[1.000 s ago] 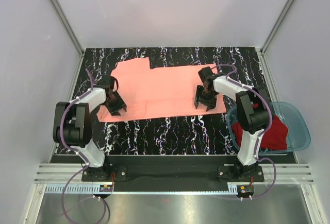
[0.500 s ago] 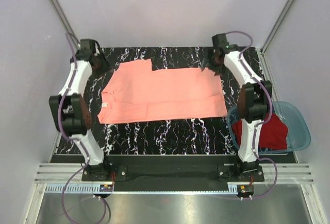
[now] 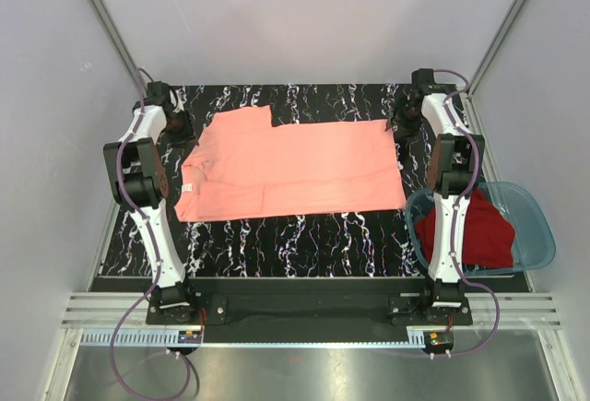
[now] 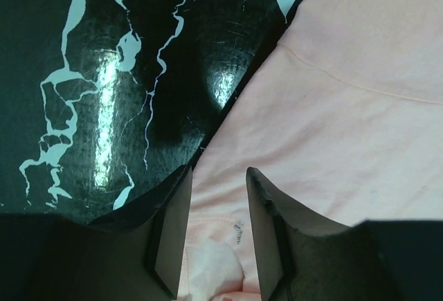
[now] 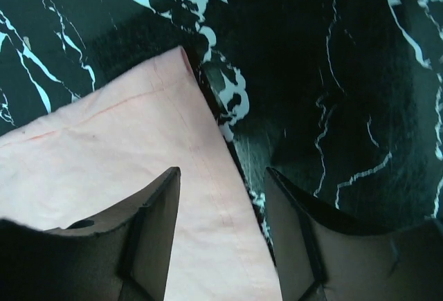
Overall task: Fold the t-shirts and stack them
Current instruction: Fold the tshirt
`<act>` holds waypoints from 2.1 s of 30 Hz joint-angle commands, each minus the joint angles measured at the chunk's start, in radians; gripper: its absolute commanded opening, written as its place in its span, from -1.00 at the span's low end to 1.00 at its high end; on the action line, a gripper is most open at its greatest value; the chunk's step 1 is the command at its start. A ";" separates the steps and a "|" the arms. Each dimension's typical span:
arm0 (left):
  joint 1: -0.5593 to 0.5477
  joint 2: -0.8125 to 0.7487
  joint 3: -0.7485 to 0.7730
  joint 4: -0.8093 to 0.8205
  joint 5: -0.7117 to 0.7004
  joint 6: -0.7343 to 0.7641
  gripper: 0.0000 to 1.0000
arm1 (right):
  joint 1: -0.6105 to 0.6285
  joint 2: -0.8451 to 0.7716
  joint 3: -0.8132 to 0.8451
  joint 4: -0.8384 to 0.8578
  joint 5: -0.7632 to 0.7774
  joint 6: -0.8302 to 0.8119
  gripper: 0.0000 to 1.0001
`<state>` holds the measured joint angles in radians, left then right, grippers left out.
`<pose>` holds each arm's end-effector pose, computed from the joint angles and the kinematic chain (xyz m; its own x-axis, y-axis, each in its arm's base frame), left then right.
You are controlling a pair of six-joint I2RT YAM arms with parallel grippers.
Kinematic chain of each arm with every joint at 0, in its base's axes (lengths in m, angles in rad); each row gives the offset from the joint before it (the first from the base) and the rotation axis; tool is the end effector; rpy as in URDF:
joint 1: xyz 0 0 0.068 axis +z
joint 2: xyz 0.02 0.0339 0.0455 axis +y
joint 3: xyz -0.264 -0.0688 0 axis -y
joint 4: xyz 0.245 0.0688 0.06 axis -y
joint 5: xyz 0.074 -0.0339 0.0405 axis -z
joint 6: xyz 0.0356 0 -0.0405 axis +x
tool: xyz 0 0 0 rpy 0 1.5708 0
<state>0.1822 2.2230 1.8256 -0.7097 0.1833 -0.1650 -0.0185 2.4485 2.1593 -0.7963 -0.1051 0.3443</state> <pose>0.4714 0.0802 0.1863 -0.8516 -0.3211 -0.4144 -0.2411 0.9418 -0.2343 0.5260 -0.0060 0.1730 -0.8428 0.3513 -0.4078 0.2698 0.9313 0.2448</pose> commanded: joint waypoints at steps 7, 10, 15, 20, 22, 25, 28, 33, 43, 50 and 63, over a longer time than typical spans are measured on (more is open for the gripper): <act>0.005 0.036 0.097 0.038 0.053 0.055 -0.16 | -0.009 0.063 0.133 0.011 -0.062 -0.079 0.19; 0.005 0.069 0.122 0.029 0.045 0.055 -0.16 | -0.014 0.066 0.126 0.020 -0.076 -0.080 0.19; 0.003 0.130 0.181 0.033 0.070 0.042 -0.16 | -0.017 0.092 0.143 0.028 -0.113 -0.068 0.18; 0.003 0.164 0.218 0.104 0.125 -0.019 -0.12 | -0.018 0.115 0.151 0.034 -0.139 -0.045 0.16; 0.000 0.170 0.222 0.140 0.151 -0.039 -0.10 | -0.018 0.118 0.152 0.034 -0.140 -0.044 0.16; -0.010 0.202 0.271 0.159 0.203 -0.035 -0.09 | -0.021 0.121 0.151 0.039 -0.143 -0.039 0.16; -0.023 0.242 0.328 0.132 0.226 -0.016 -0.09 | -0.023 0.121 0.152 0.042 -0.153 -0.033 0.15; -0.044 0.254 0.319 0.111 0.196 0.007 -0.09 | -0.035 0.129 0.163 0.048 -0.166 -0.019 0.15; -0.052 0.256 0.311 0.078 0.165 0.030 -0.14 | -0.043 0.145 0.191 0.042 -0.163 -0.025 0.19; -0.047 0.257 0.296 0.058 0.154 0.039 -0.17 | -0.044 0.201 0.264 0.026 -0.160 -0.022 0.22; -0.041 0.254 0.284 0.082 0.199 0.009 -0.37 | -0.043 0.264 0.359 -0.034 -0.174 -0.014 0.03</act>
<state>0.1375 2.4702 2.1124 -0.6266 0.3569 -0.1532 -0.0582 2.6720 2.4821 -0.7769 -0.2756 0.3332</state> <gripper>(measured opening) 0.325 0.522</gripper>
